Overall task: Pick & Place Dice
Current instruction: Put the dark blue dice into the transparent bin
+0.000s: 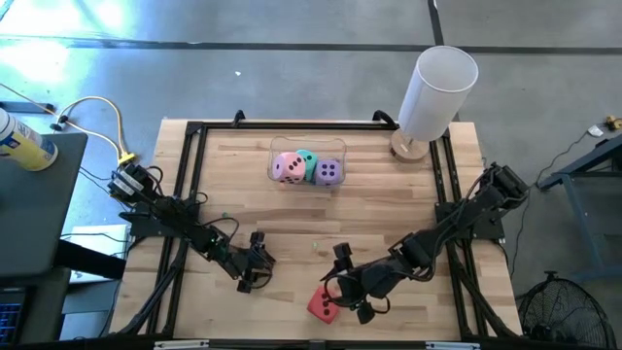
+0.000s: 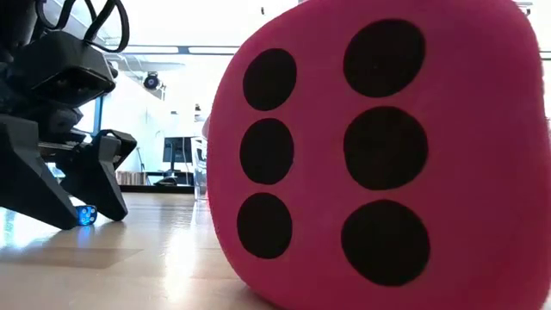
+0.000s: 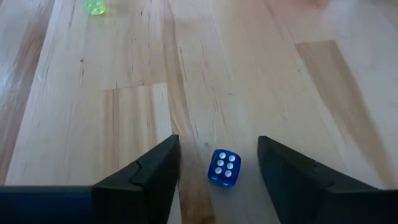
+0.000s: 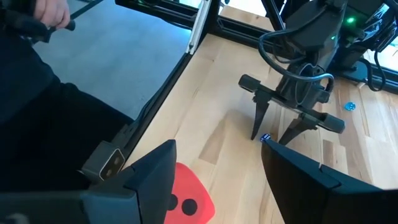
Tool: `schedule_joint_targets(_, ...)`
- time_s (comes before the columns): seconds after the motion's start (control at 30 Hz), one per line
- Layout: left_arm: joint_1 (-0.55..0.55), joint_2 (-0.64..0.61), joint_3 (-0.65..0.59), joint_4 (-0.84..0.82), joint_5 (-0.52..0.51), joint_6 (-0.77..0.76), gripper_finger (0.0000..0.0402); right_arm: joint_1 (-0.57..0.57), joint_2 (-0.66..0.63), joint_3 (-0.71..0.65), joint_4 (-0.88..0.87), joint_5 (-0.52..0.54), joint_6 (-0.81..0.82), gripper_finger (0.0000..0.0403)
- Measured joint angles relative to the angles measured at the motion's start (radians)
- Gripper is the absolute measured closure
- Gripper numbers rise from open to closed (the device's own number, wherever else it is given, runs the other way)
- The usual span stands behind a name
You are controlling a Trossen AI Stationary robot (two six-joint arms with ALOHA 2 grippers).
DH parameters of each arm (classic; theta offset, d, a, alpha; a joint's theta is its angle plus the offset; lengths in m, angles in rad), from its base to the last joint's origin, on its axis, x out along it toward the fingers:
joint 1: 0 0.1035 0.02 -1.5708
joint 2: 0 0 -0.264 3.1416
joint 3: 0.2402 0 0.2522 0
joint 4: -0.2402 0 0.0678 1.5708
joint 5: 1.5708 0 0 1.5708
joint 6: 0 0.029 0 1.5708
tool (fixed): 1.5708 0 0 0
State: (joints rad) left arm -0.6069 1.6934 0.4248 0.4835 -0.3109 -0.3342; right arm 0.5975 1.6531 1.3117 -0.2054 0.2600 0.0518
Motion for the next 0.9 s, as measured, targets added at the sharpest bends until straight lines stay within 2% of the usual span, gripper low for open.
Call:
schedule_joint_targets(0.23,-0.030,0.003,0.000,-0.005,-0.013,-0.031,0.0235,0.000,0.000,0.000,-0.010,-0.002,0.008,0.0175)
schedule_joint_targets(0.7,-0.079,0.003,0.002,-0.091,-0.045,-0.093,0.0277,0.006,0.000,0.000,-0.024,-0.002,0.025,0.0175)
schedule_joint_targets(0.9,-0.081,0.002,0.000,-0.079,-0.043,-0.093,0.0338,0.006,0.000,0.000,-0.024,-0.001,0.023,0.0175)
